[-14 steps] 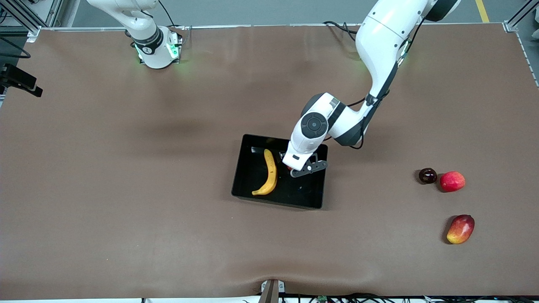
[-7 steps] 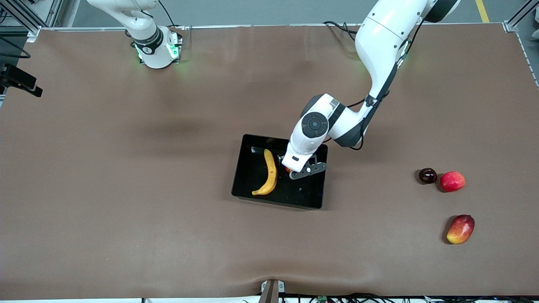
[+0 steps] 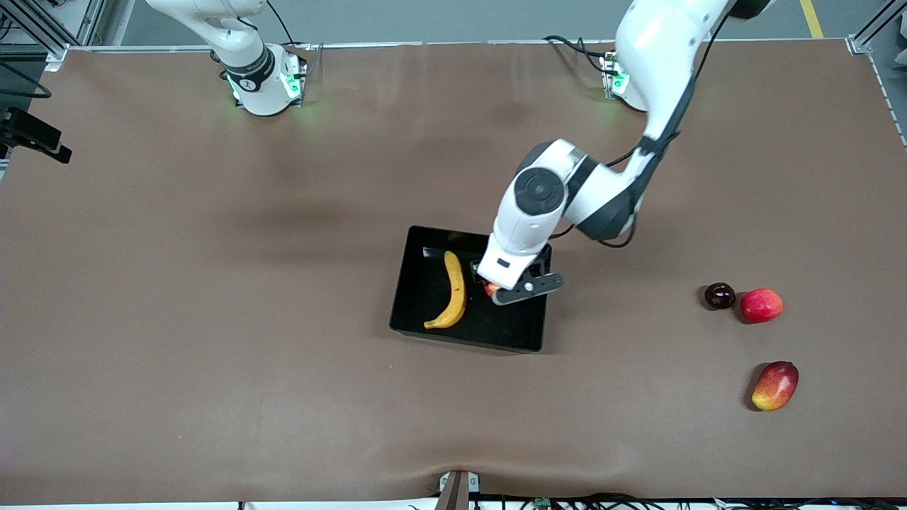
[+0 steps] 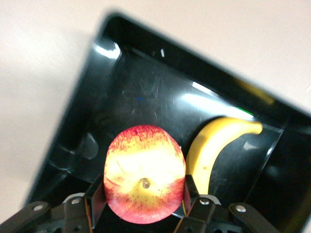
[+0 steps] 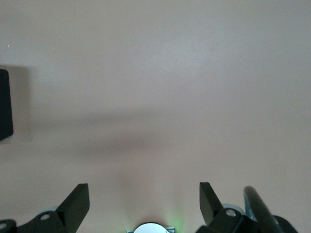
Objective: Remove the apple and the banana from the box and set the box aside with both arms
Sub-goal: 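Grasp the apple with the left gripper and lift it from the tray, then carry the apple beside the mango and plum and open the left gripper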
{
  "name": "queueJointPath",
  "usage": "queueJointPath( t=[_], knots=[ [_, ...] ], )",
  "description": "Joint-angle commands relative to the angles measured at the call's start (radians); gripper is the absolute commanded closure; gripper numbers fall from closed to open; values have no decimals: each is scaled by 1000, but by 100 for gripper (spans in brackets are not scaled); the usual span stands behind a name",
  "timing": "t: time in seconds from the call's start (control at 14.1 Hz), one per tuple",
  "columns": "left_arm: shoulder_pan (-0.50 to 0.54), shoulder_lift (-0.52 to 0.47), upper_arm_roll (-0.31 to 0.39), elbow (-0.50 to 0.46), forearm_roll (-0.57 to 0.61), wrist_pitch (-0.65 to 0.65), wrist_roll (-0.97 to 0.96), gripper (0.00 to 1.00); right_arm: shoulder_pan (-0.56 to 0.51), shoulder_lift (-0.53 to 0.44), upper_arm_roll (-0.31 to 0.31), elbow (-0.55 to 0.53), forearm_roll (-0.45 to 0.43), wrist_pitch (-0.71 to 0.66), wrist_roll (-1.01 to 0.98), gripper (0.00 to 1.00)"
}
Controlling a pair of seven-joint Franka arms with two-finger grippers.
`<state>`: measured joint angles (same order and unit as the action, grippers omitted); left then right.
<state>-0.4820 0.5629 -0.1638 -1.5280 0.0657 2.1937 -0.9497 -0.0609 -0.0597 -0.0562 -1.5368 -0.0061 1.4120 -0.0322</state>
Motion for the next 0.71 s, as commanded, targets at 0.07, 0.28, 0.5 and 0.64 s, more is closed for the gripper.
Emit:
queueJointPath(
  t=[0.07,0.28,0.5,0.64],
  knots=[
    [97,-106,-2,-20,26,-44,95,100,-20,-8,10,-3,18,-4,1,0],
    [193,-120,-5,-26,26,-92,264,100,-20,-8,10,-3,18,-4,1,0],
    [285,-100,-3,-40,26,-101,414,100,-20,-8,10,-3,18,-4,1,0],
    [341,-74,-5,-34,26,-98,497,100,-20,-8,10,-3,18,-5,1,0]
  ],
)
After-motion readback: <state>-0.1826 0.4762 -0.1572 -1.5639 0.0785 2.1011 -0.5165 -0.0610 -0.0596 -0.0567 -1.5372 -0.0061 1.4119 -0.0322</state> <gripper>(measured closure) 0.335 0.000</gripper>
